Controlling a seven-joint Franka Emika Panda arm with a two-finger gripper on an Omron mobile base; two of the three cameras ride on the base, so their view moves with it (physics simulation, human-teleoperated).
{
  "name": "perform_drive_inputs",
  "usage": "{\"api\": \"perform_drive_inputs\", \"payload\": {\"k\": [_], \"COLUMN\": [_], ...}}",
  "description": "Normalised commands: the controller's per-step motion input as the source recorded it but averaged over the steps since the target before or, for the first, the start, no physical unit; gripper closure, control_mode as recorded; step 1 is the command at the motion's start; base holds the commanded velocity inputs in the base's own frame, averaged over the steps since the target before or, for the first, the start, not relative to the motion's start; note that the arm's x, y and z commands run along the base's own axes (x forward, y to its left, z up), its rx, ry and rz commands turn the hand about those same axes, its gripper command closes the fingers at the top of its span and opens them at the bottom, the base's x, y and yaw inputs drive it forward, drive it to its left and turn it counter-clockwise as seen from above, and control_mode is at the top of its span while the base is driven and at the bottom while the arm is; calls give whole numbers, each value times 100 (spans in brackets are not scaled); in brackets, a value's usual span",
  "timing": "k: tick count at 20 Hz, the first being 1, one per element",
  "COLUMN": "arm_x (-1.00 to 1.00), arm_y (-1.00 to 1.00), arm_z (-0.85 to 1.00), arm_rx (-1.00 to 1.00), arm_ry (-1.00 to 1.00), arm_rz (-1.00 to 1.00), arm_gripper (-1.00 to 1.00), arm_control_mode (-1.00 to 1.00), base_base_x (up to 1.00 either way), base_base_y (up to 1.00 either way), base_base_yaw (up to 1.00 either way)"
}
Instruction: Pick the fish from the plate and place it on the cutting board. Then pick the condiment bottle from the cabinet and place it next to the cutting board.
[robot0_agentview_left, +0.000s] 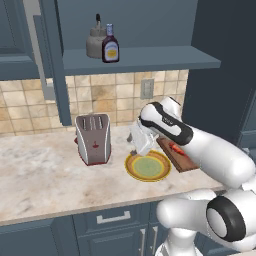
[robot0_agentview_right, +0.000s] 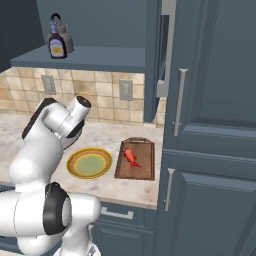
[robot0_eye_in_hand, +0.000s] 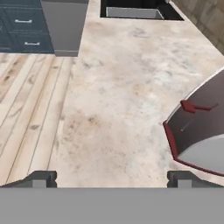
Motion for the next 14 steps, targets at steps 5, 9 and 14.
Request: {"api": "perform_drive_inputs", "payload": {"k": [5,9,14], "arm_x": [-17,-12,-7], "arm_y": [17,16,15], "arm_z": [32,31,32], "arm_rx": [9,10,8], "arm_ry": [-8,-10,-12], "arm_rz": [5,4,2], "arm_gripper": [-100,-100,-100], "arm_control_mode": [-100,-100,-100], "base_base_x": [0,0,0], "base_base_y": [0,0,0], "base_base_yaw": [0,0,0]}}
